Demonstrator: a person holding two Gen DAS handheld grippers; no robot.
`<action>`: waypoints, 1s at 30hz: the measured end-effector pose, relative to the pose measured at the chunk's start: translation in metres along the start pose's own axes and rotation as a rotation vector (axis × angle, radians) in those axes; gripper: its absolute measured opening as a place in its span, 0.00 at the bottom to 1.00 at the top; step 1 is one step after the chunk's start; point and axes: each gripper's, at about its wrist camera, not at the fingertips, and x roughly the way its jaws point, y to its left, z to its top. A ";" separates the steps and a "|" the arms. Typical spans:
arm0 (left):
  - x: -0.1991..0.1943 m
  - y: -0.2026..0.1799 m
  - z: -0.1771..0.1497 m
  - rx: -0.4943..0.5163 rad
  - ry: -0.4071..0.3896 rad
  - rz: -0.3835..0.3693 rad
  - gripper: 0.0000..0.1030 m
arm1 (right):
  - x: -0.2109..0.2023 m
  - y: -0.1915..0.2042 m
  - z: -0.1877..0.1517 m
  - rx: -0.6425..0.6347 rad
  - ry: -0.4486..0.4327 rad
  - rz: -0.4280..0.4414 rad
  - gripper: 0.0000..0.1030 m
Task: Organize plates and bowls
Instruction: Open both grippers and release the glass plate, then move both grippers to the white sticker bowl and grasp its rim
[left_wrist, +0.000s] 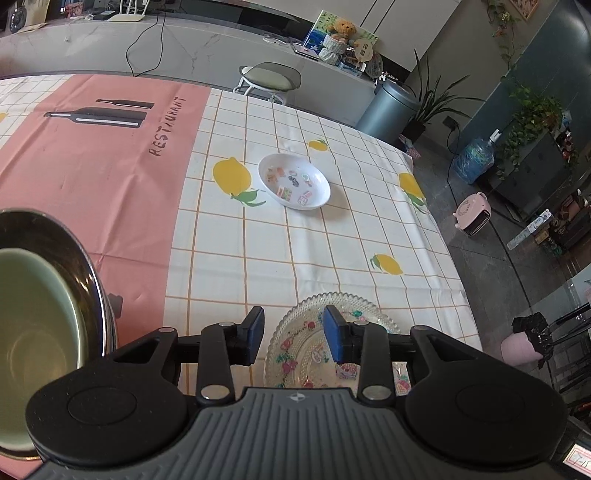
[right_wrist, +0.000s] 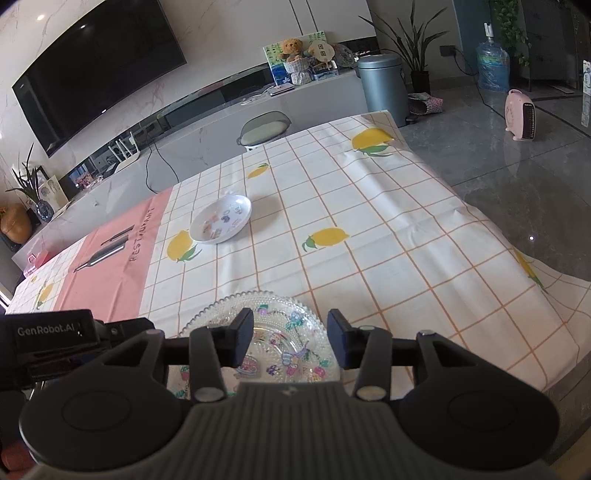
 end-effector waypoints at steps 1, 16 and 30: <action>0.001 -0.001 0.005 0.001 0.004 0.002 0.38 | 0.001 0.003 0.003 -0.012 0.003 0.001 0.44; 0.030 0.000 0.104 -0.035 0.026 -0.044 0.38 | 0.059 0.013 0.069 0.050 0.073 0.043 0.51; 0.118 0.010 0.142 0.003 0.136 0.047 0.38 | 0.145 0.029 0.110 0.119 0.145 0.091 0.41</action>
